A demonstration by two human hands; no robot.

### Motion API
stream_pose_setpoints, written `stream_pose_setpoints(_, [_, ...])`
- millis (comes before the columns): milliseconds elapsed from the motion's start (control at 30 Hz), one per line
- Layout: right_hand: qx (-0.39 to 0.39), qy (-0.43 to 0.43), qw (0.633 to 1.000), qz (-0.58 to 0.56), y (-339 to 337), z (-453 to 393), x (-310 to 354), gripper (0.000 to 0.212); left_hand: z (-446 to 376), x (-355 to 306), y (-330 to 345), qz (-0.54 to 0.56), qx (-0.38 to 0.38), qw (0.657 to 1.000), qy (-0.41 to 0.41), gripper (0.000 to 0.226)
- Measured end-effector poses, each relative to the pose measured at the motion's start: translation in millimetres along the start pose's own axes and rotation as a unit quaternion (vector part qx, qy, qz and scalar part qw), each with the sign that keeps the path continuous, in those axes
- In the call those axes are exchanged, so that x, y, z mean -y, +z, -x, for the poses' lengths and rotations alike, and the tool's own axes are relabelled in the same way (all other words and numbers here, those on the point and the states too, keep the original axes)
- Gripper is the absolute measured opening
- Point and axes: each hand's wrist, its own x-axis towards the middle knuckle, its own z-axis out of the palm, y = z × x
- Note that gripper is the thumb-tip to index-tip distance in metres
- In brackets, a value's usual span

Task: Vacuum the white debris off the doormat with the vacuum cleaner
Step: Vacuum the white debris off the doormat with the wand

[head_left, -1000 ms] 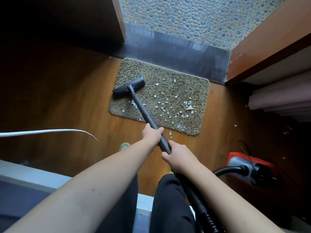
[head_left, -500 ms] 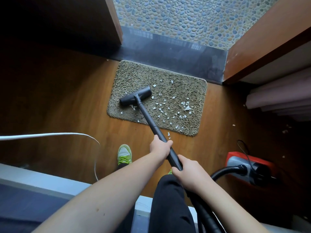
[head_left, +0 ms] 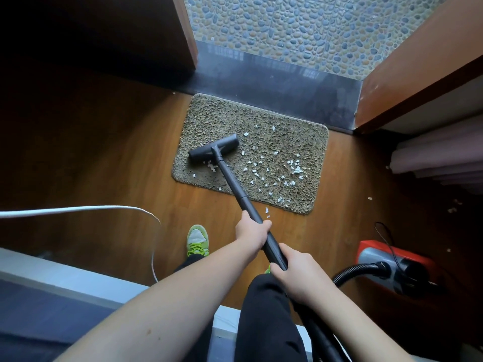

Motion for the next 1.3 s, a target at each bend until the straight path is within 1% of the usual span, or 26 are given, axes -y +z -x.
stream_pose_setpoints(167, [-0.004, -0.006, 1.000, 0.016, -2.3, -17.7, 23.8, 0.018, -16.0, -9.9, -19.8, -0.005, -0.018, 1.000, 0.006, 0.051])
stream_pose_setpoints(267, [-0.009, -0.003, 1.000, 0.023, -4.6, -22.2, 29.7, 0.017, -21.0, -13.9, -24.7, -0.009, -0.020, 1.000, 0.010, 0.047])
stream_pose_setpoints(667, [-0.024, -0.027, 0.998, 0.046, -5.0, -22.9, 37.1, 0.012, -23.7, -14.8, -29.6, 0.029, -0.017, 0.999, 0.000, 0.053])
stream_pose_setpoints(800, [-0.023, -0.025, 0.998, 0.045, -4.9, -28.4, 42.6, 0.013, -27.2, -19.2, -37.4, 0.035, -0.027, 0.999, 0.004, 0.047])
stream_pose_setpoints(933, [-0.018, -0.026, 0.999, 0.043, -5.4, -38.9, 55.9, 0.015, -33.7, -24.3, -49.5, 0.039, -0.041, 0.998, 0.000, 0.033])
stream_pose_setpoints(1067, [-0.008, -0.032, 0.998, 0.044, -5.2, -46.1, 65.4, 0.016, -41.0, -26.2, -55.4, 0.055, -0.042, 0.998, -0.009, 0.031])
stream_pose_setpoints(1300, [-0.002, -0.015, 0.998, 0.055, -7.5, -40.1, 55.0, 0.016, -33.5, -22.8, -46.2, 0.060, -0.025, 0.998, -0.010, 0.032])
